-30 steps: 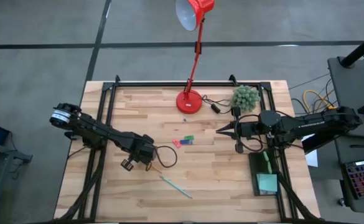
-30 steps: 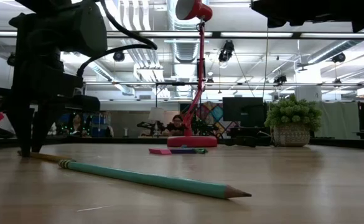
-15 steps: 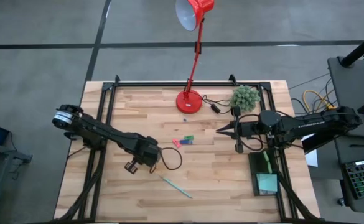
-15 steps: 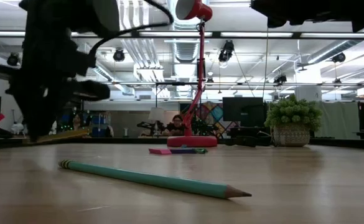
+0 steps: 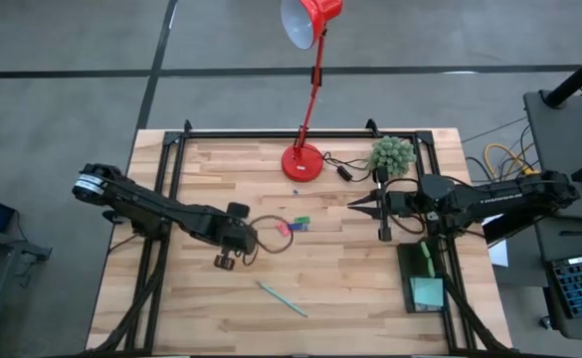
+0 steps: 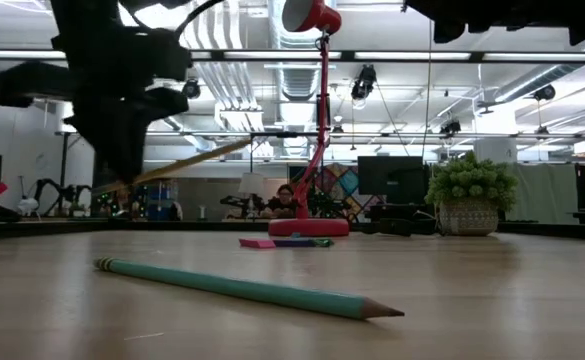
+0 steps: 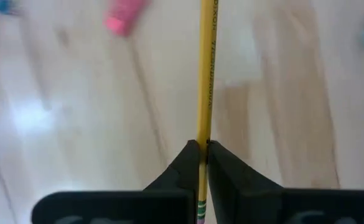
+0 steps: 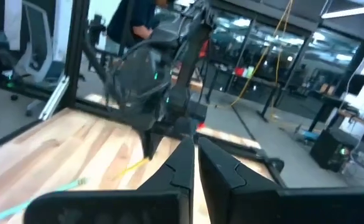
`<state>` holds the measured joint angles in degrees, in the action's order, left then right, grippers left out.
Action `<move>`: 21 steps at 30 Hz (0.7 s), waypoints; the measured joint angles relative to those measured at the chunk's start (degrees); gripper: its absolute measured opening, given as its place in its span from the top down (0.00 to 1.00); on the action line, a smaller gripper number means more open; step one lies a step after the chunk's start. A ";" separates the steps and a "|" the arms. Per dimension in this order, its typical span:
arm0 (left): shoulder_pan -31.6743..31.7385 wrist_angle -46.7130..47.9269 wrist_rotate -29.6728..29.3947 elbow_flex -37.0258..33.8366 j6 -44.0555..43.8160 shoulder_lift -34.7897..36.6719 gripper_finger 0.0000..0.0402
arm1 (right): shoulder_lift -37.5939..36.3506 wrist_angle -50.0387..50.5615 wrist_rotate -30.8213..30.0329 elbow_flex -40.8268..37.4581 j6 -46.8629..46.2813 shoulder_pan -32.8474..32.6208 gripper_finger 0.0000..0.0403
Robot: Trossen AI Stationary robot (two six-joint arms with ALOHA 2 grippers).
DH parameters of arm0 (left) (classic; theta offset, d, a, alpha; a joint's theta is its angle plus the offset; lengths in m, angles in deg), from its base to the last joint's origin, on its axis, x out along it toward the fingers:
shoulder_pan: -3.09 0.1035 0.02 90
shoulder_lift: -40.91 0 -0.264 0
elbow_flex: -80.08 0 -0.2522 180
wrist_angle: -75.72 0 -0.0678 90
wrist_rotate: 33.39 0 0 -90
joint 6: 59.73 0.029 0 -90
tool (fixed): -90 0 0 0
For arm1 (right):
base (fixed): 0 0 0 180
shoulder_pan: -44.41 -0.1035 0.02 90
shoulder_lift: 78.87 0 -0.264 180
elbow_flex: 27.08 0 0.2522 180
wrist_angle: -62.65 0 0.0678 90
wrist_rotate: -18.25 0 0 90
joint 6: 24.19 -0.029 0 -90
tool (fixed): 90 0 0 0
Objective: Pick and place office supplies into organizer
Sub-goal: Put the yellow pencil into the black desk organizer
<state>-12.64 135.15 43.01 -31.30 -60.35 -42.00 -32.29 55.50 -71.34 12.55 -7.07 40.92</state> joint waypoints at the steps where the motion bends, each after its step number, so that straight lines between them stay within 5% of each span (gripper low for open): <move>1: -0.10 -1.89 -0.60 -0.64 -0.63 0.81 1.00 | -0.20 1.34 0.00 -0.04 0.21 0.00 0.95; 6: -0.63 -18.53 -1.89 -3.12 1.47 3.63 1.00 | 0.69 4.39 0.00 -0.09 0.41 -0.01 0.85; 12: -0.51 -40.67 -2.31 -5.92 14.03 5.04 1.00 | 3.50 4.20 0.00 -0.11 -2.12 0.00 0.69; 21: -0.19 -58.35 -7.78 -6.49 23.82 3.94 1.00 | 7.28 -3.77 0.41 0.38 -2.14 -0.03 0.51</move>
<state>-12.84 76.81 35.23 -37.80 -36.53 -38.06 -25.01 51.72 -70.94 12.93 -9.21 40.89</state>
